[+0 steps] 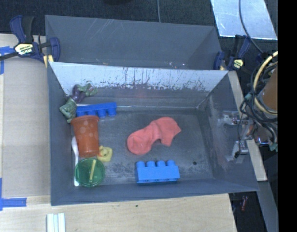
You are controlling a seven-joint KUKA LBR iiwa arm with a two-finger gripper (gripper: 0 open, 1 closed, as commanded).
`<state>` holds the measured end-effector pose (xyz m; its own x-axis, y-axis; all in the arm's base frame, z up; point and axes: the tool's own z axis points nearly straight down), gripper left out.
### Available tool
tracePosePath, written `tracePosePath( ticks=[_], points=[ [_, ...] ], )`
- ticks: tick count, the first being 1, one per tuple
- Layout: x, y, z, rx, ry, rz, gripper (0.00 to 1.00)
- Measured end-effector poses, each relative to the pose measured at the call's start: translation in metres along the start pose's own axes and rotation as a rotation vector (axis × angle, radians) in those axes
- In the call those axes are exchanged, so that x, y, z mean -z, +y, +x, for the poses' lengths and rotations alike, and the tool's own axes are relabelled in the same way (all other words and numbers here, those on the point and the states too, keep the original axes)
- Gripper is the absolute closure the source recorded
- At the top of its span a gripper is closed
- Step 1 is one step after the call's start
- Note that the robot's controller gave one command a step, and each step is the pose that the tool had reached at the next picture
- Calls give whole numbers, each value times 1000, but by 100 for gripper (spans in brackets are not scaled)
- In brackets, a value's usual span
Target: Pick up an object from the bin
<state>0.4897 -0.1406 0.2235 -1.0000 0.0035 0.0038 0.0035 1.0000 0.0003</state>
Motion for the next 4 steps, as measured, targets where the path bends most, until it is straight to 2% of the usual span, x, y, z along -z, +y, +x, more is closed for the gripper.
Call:
tracePosePath(
  ticks=[1,2,3,4],
  points=[
    [4,1,-2,3,-8,2,0],
    [-28,53,-9,-63,-9,1,0],
    [-98,71,-7,-57,-18,5,0],
    [-130,99,-59,-195,-25,2,0]
  ],
)
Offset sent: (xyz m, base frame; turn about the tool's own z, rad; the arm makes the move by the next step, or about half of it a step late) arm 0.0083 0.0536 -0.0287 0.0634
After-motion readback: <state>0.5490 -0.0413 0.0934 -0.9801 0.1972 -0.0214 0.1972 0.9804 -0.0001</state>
